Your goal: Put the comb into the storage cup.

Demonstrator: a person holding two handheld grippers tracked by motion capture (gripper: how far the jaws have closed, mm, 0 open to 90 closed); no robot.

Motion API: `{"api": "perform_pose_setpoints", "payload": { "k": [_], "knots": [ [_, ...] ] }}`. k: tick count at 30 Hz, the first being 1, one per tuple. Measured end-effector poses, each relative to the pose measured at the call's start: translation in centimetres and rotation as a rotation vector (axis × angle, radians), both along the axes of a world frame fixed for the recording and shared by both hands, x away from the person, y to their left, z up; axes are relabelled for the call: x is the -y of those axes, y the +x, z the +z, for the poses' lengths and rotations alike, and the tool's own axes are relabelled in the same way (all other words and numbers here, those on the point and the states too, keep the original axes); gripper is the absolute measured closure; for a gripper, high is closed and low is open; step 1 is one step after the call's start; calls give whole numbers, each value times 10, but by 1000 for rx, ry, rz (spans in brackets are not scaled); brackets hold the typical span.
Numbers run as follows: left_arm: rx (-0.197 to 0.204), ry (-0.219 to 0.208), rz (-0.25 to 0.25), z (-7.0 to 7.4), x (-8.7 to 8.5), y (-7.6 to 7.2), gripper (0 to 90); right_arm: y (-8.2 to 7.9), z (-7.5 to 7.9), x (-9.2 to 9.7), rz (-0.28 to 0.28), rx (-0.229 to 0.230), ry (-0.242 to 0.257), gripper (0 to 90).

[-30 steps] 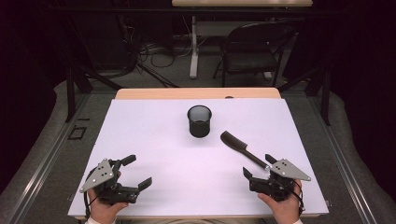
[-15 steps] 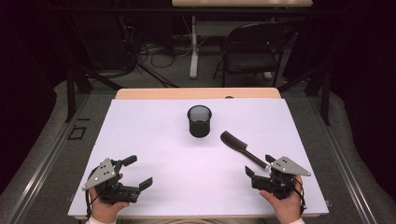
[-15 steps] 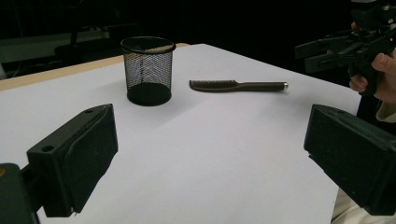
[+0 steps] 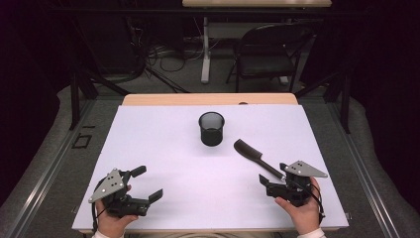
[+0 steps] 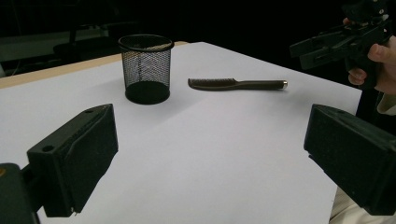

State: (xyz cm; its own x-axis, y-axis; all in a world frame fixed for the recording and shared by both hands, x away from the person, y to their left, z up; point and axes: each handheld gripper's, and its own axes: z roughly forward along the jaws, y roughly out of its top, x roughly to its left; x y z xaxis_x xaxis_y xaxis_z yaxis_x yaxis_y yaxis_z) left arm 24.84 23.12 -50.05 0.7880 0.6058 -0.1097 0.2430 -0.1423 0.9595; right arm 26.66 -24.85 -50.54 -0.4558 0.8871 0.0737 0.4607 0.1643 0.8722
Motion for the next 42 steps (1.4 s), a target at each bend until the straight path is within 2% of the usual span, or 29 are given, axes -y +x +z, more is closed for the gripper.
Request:
{"api": "perform_pose_setpoints", "payload": {
  "k": [4,8,11,15,18,23,25,29,32,36,42],
  "knots": [
    [-2,3,-1,0,0,0,31,2,4,1,5,-13,2,151],
    [-3,-1,1,-1,0,0,30,5,6,3,0,-3,8,151],
    [-6,-1,2,-1,0,0,31,7,9,6,1,-19,2,151],
    [-9,2,5,-1,0,0,32,11,13,7,-7,-8,-11,156],
    [-11,3,3,-2,0,0,32,14,16,8,-8,-24,-10,159],
    [-13,-1,-1,-2,0,1,32,21,19,8,8,-49,-6,166],
    [-13,-1,1,-2,1,1,32,23,20,8,12,-49,-13,181],
    [-17,1,0,-2,1,1,32,27,21,9,28,-53,12,205],
    [-18,1,0,-3,1,1,32,28,22,8,35,-50,12,206],
    [-20,1,1,-3,1,1,32,31,25,7,53,-45,-2,218],
    [-21,5,1,-3,1,1,32,36,30,8,62,-79,-23,209]
  ]
}}
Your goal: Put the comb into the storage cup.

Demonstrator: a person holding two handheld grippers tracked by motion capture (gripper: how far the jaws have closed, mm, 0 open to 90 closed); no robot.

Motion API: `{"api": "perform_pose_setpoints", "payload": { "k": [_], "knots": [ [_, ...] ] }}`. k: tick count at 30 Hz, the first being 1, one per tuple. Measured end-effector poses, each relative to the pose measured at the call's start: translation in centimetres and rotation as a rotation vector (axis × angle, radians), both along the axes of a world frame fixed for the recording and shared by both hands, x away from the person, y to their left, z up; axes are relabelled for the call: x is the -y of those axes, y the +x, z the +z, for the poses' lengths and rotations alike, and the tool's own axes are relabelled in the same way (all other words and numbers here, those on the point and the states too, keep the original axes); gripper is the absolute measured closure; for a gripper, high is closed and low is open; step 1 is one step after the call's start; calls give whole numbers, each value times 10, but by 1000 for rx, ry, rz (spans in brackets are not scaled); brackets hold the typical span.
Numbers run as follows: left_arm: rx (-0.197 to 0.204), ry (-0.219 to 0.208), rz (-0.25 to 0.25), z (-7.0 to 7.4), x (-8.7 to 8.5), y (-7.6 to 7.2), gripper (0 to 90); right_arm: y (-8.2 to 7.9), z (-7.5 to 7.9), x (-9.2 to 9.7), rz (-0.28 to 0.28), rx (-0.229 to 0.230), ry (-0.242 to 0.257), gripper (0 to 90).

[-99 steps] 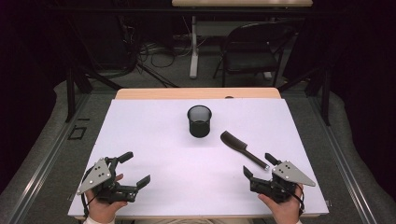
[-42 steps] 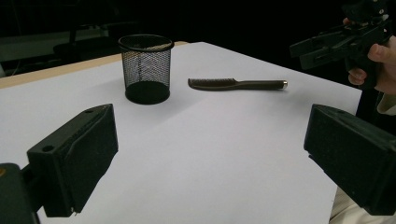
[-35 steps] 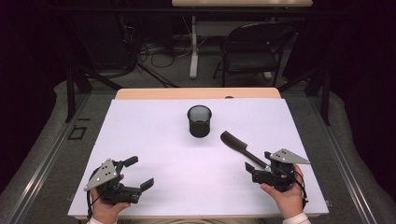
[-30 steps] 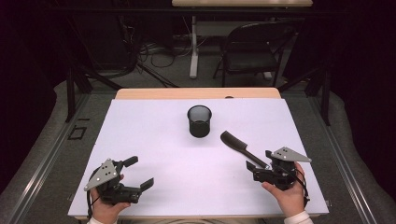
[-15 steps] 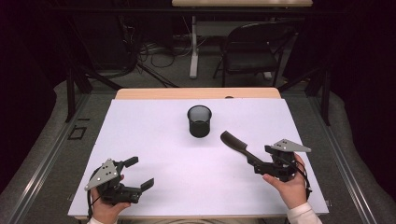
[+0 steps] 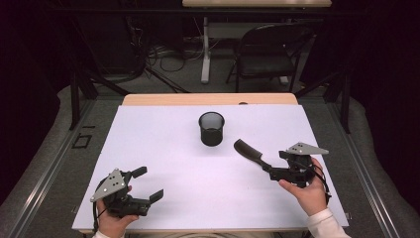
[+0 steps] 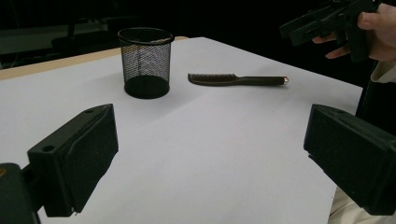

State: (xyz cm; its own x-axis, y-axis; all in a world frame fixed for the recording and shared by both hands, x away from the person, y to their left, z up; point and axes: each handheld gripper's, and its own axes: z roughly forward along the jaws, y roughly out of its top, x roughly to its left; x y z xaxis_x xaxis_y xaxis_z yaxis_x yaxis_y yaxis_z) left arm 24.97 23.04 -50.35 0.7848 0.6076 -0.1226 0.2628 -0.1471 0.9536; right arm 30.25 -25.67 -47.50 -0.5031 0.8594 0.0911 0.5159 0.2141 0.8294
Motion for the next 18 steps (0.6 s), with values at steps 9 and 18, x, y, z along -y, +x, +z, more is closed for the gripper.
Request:
{"api": "perform_pose_setpoints", "payload": {
  "k": [9,18],
  "knots": [
    [-5,0,-2,-1,0,1,32,12,5,0,40,-57,-60,207],
    [-8,4,-1,-1,0,1,32,19,6,-5,57,-95,-116,206]
  ]
}}
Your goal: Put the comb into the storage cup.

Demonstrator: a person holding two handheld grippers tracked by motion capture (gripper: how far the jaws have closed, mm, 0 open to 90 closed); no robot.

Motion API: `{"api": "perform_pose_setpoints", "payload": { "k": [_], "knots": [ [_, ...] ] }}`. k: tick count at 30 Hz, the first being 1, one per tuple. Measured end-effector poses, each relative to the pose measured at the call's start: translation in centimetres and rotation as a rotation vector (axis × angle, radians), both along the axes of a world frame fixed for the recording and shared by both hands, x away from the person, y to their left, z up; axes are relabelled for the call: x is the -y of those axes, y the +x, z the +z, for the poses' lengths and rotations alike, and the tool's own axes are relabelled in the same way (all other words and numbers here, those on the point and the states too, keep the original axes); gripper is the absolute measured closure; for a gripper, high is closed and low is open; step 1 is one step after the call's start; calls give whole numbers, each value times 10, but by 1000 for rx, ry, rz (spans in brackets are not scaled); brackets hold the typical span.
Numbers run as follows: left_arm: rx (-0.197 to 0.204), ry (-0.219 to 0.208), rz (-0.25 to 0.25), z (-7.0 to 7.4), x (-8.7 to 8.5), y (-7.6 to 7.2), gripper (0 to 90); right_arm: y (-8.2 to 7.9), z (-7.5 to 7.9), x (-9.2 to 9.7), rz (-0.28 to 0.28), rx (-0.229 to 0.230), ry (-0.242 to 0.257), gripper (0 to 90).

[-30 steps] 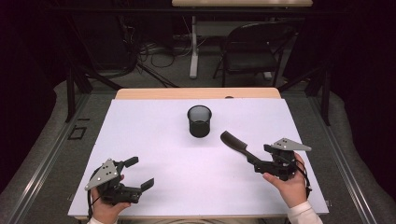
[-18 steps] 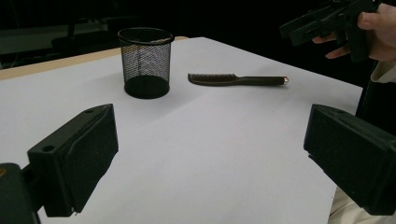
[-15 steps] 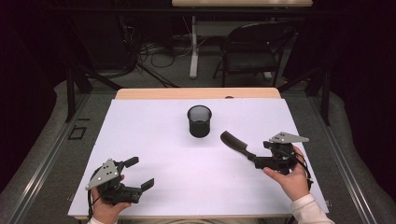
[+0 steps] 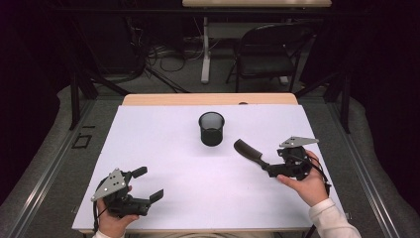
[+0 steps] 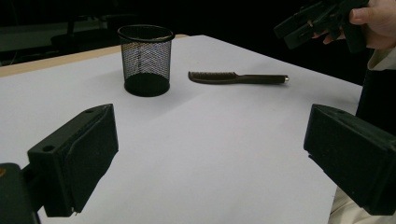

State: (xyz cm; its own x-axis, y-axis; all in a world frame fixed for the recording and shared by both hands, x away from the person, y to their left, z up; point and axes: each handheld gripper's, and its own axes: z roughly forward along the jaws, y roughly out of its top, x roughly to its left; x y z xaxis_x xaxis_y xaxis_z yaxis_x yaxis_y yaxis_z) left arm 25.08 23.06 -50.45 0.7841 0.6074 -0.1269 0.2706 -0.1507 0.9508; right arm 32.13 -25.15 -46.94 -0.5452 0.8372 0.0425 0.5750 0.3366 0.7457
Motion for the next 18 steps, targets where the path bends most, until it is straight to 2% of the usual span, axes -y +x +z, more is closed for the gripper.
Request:
{"api": "perform_pose_setpoints", "payload": {
  "k": [9,18],
  "knots": [
    [-2,2,-2,-1,0,1,32,8,1,0,-6,-40,-35,213],
    [-5,1,-7,-1,1,1,32,16,4,1,6,-52,-70,208]
  ]
}}
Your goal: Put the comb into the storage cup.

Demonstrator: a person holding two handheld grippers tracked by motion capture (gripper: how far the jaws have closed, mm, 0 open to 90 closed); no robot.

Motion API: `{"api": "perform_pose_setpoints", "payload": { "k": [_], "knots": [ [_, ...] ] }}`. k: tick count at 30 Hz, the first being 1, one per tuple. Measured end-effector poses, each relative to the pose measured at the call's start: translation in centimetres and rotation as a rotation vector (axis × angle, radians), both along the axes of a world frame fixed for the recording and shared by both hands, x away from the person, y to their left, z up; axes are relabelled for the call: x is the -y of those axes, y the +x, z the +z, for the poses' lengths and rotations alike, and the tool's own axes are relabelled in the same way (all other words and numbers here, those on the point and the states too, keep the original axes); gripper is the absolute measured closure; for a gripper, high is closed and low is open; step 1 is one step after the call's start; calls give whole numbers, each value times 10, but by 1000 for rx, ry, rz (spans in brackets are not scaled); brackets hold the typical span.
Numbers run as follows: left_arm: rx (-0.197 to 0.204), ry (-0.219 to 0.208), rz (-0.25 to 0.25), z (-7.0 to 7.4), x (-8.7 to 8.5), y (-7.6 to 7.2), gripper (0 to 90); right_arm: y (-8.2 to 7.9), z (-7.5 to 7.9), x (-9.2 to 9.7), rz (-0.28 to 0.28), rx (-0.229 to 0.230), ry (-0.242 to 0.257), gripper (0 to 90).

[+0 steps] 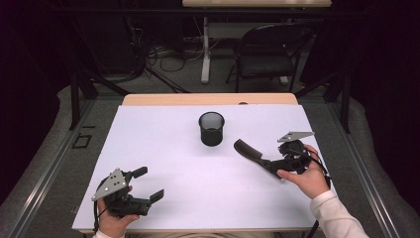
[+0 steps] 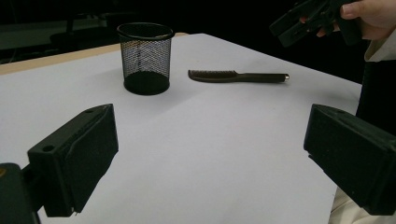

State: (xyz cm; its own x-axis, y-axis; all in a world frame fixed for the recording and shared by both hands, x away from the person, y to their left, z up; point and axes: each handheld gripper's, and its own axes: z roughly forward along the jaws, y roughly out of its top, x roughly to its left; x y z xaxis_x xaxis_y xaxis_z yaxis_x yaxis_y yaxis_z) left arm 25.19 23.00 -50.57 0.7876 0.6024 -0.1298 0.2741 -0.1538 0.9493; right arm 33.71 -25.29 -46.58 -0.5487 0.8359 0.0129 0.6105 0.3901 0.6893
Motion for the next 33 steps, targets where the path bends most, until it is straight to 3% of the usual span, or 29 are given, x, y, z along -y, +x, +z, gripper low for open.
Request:
{"api": "perform_pose_setpoints", "payload": {
  "k": [6,13,19,33],
  "knots": [
    [0,2,3,0,0,0,32,4,2,1,7,-21,-17,209],
    [-3,7,2,-1,1,0,32,11,4,0,35,-57,-72,188],
    [-5,9,3,-1,1,0,32,16,3,0,41,-60,-102,191],
    [-9,12,0,-2,2,1,32,27,-1,-1,30,-103,-97,190]
  ]
}}
